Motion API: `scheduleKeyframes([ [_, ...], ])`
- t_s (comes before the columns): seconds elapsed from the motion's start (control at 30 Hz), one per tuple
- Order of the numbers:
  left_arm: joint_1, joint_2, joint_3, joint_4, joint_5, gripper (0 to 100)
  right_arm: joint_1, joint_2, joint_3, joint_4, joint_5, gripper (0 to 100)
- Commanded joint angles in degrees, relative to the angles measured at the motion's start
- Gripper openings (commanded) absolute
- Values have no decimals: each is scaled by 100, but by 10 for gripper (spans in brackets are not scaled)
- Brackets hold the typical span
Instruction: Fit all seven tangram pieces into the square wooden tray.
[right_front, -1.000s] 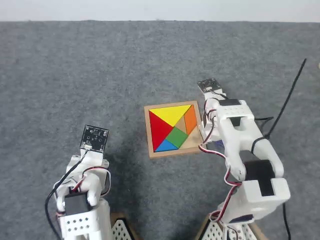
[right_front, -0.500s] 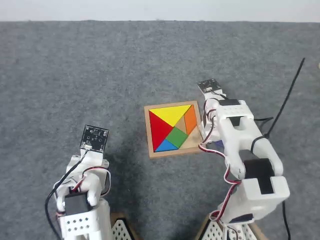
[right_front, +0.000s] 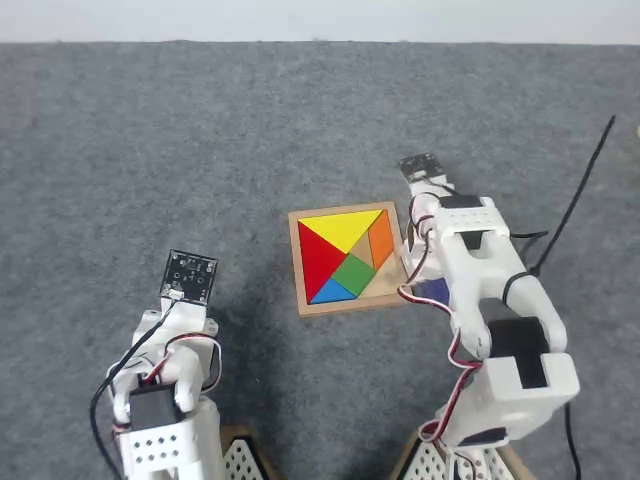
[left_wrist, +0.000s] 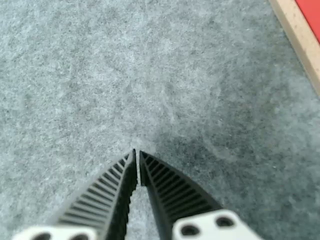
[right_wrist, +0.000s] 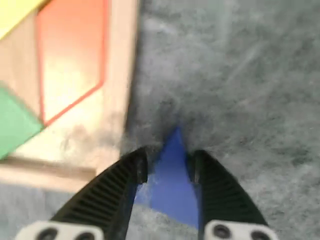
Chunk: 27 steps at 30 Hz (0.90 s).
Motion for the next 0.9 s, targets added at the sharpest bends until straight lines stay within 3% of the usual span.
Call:
scheduleKeyframes([
  [0.0,-44,-114,-40,26,-79,12,-22,-549,0,514,738,250],
  [0.3,-44,-114,-40,26,-79,12,-57,-1130,1108,-242,905,256],
  [0.57,-44,-114,-40,26,-79,12,-40,-277,519,40,923,254],
  [0.77,-44,-114,-40,26,-79,12,-40,-119,369,119,897,110],
  [0.87,-44,-114,-40,26,-79,12,-40,-127,369,119,879,108],
])
